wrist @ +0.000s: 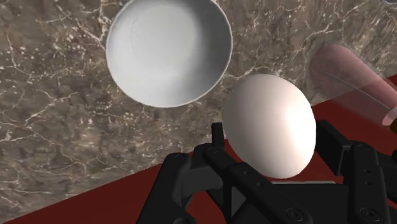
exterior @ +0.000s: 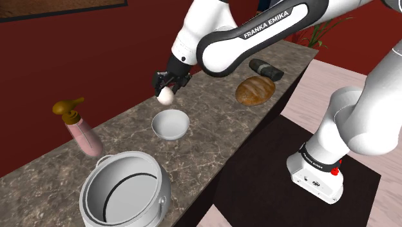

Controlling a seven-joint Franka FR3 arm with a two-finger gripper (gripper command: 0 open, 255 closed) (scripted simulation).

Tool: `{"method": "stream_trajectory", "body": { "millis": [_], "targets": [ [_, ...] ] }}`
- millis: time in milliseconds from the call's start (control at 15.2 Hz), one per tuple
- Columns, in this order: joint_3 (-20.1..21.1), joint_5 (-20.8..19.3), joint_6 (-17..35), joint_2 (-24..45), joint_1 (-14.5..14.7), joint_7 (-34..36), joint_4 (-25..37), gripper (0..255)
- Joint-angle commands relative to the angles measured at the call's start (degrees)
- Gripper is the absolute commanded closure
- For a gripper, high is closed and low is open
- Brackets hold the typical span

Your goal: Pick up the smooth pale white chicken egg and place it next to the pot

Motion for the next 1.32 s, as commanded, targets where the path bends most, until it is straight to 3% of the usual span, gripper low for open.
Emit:
{"method": "stream_trajectory", "body": {
  "millis": [0, 726, 1254],
  "targets": [
    [1.12, -2.64, -0.17, 2.64, 0.85, 4.11, 3.09, 255],
    [2.57, -15.79, -5.64, 18.62, 9.64, 23.16, 24.52, 255],
    [1.91, -16.95, -0.41, 21.34, 10.07, 24.14, 21.98, 255]
  ]
}}
